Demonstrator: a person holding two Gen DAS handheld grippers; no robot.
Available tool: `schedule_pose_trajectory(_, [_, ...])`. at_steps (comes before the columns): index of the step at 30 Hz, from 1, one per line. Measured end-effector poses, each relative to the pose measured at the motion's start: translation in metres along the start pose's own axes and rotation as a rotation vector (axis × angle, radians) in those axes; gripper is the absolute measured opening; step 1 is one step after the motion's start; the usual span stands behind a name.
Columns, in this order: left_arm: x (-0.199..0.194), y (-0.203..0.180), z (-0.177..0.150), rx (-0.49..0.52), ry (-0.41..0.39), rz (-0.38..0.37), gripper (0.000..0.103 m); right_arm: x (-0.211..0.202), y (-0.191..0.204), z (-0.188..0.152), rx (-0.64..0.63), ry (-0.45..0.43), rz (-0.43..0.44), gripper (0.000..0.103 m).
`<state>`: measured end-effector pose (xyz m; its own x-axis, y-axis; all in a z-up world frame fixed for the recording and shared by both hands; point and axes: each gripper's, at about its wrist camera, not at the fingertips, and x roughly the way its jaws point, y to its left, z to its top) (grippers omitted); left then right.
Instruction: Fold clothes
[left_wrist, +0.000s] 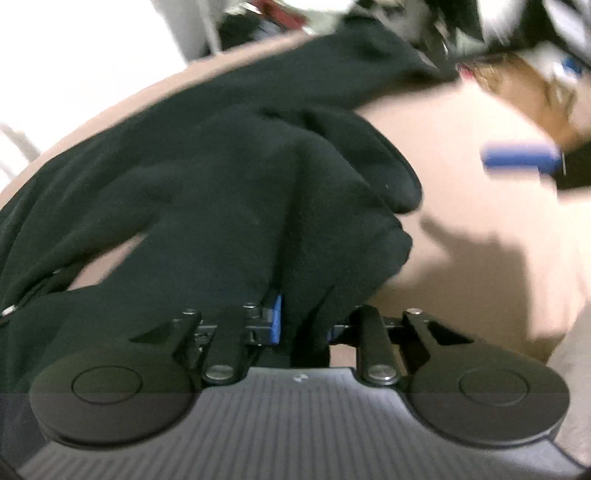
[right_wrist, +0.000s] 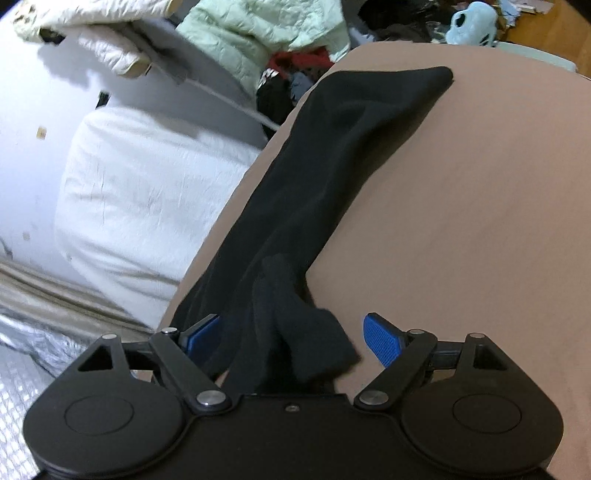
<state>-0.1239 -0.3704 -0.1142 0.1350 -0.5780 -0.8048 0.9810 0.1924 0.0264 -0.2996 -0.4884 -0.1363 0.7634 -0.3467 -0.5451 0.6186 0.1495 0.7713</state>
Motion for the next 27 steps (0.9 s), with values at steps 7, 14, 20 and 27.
schedule_pose_trajectory(7, [-0.041,0.129,-0.007,-0.62,-0.201,-0.116,0.018,0.002,-0.026,0.003,0.152,-0.05,0.094,0.087])
schedule_pose_trajectory(14, [-0.041,0.158,-0.032,-0.633,-0.195,0.029,0.009,0.047,-0.024,-0.009,0.203,0.125,0.119,0.087])
schedule_pose_trajectory(20, [-0.031,0.161,-0.06,-0.675,-0.178,0.008,0.009,0.102,0.003,-0.04,0.152,0.298,0.192,0.087])
schedule_pose_trajectory(27, [-0.015,0.169,-0.081,-0.64,-0.136,0.01,0.01,0.137,0.076,-0.045,-0.266,0.254,0.229,0.087])
